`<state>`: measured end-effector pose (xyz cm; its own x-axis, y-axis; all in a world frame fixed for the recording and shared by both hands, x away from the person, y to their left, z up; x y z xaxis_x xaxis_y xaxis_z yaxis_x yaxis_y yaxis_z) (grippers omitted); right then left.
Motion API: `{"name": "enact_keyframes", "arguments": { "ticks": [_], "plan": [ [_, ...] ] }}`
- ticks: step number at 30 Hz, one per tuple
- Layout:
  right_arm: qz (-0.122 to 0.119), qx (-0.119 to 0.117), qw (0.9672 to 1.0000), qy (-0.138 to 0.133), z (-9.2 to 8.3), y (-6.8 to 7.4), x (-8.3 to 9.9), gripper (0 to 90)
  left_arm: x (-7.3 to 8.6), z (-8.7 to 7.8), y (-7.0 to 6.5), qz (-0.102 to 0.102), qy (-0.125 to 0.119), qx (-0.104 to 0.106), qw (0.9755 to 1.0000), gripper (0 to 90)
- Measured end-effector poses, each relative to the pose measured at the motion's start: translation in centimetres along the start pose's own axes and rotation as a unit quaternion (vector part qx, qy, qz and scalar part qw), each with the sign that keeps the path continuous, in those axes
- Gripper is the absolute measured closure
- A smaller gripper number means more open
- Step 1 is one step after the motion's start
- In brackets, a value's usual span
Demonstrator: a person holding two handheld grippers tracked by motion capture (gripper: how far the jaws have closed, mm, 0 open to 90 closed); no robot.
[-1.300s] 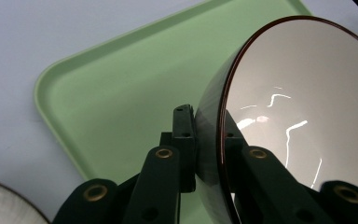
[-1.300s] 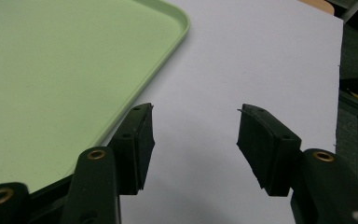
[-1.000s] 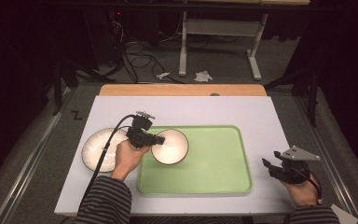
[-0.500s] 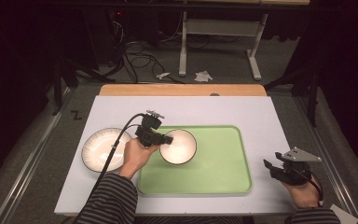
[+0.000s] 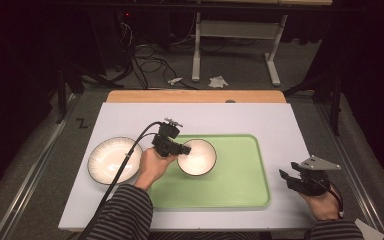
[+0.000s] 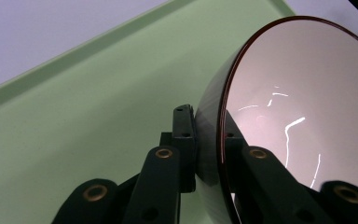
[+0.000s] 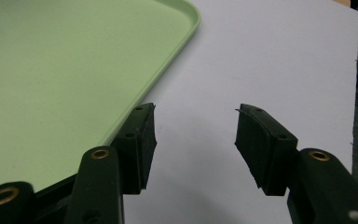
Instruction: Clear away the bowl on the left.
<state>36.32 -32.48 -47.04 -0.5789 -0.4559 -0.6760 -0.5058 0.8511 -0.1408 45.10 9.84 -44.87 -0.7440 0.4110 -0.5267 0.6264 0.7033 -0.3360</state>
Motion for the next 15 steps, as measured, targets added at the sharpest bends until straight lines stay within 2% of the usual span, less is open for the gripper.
{"name": "enact_keyframes", "arguments": {
  "ticks": [4,8,13,15],
  "plan": [
    [-0.011,-0.007,0.9999,0.001,0.4,0.1,-0.4,48.9,-0.1,0.5,-0.1,-0.007,0.002,0.002,1.0000,82.3],
    [-0.015,-0.010,0.9998,0.004,0.8,0.2,-0.8,48.7,-0.1,0.9,-0.2,-0.004,0.006,-0.008,0.9999,82.3],
    [-0.028,-0.012,0.9995,0.004,1.2,0.2,-1.1,48.0,-0.2,1.7,-0.2,-0.016,0.007,-0.014,0.9998,82.3],
    [-0.025,-0.013,0.9996,0.005,1.3,0.2,-1.1,47.8,-0.3,2.1,-0.2,-0.016,0.011,-0.017,0.9997,82.3]
  ]
}}
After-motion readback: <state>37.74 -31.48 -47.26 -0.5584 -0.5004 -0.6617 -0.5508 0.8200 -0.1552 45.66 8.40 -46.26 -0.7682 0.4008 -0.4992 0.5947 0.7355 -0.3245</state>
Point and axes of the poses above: each handheld gripper's, and its own axes: z roughly forward along the jaws, x roughly out of its underside, y roughly to its left, the point moved 1 cm from there along z, roughly forward along the jaws, and after that the axes turned 4 degrees about y, right-handed, at the moved point
